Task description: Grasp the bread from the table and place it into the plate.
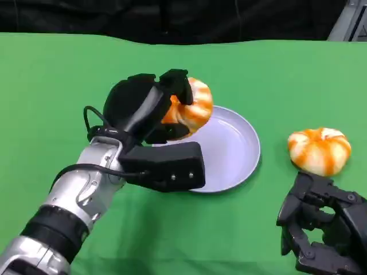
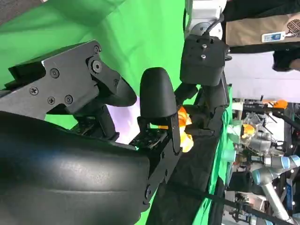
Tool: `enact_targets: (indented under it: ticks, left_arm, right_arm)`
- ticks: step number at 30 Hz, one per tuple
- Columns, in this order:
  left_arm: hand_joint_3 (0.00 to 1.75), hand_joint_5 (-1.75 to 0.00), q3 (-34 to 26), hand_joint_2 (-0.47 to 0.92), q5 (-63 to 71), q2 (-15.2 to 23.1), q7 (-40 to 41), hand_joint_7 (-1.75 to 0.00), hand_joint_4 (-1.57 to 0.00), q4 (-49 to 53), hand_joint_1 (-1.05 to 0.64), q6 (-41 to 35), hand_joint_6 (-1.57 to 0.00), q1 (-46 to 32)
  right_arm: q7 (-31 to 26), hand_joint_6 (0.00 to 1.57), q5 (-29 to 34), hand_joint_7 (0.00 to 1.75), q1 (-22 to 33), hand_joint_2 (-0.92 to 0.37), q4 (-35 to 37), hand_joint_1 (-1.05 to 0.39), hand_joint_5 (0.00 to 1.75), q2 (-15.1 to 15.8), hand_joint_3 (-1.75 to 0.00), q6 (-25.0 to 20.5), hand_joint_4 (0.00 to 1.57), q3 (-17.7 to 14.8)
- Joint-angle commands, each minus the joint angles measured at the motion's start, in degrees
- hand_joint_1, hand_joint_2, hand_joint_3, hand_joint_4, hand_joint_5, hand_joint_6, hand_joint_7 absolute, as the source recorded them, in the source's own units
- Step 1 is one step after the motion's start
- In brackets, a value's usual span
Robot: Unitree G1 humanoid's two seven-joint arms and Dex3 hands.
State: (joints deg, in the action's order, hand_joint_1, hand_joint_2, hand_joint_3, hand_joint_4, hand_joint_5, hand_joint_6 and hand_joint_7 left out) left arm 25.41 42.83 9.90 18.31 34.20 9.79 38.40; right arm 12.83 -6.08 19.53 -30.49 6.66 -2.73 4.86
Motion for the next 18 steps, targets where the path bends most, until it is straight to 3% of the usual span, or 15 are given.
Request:
enact_targets:
  ticks: [1, 6, 11, 18]
  left_arm:
    - [0.28, -1.75, -0.2, 0.85, -0.1, 0.6, 0.0, -1.44, -0.76, 0.2, -0.11, 0.2, -0.72, 0.8]
    - [0.25, -1.75, 1.9, 0.91, 1.3, -1.1, 0.3, -1.61, -0.75, 4.3, -0.13, 0.3, -0.62, 3.6]
    - [0.23, -1.75, 5.5, 0.9, 1.8, -5.6, -0.5, -1.59, -0.79, 14.7, -0.11, 0.3, -0.63, 5.8]
    - [0.22, -1.75, 5.9, 0.9, 1.6, -6.1, 0.6, -1.59, -0.79, 17.4, -0.1, 0.9, -0.63, 7.0]
  right_arm:
    - [-0.3, 0.62, 0.0, 1.62, 0.1, -0.69, -0.8, -0.04, 1.75, 0.5, -1.01, -0.2, 0.74, -0.4]
    - [-0.5, 0.62, 0.1, 1.62, 0.2, -0.69, -0.6, -0.03, 1.75, 0.1, -1.02, 0.6, 0.74, 0.2]
    - [-1.0, 0.65, 0.3, 1.6, 0.8, -0.66, -2.0, -0.08, 1.75, -0.5, -1.05, 0.4, 0.75, 1.9]
    - [-1.3, 0.65, 0.2, 1.6, 0.8, -0.65, -1.9, -0.08, 1.75, -0.4, -1.08, 0.6, 0.75, 2.0]
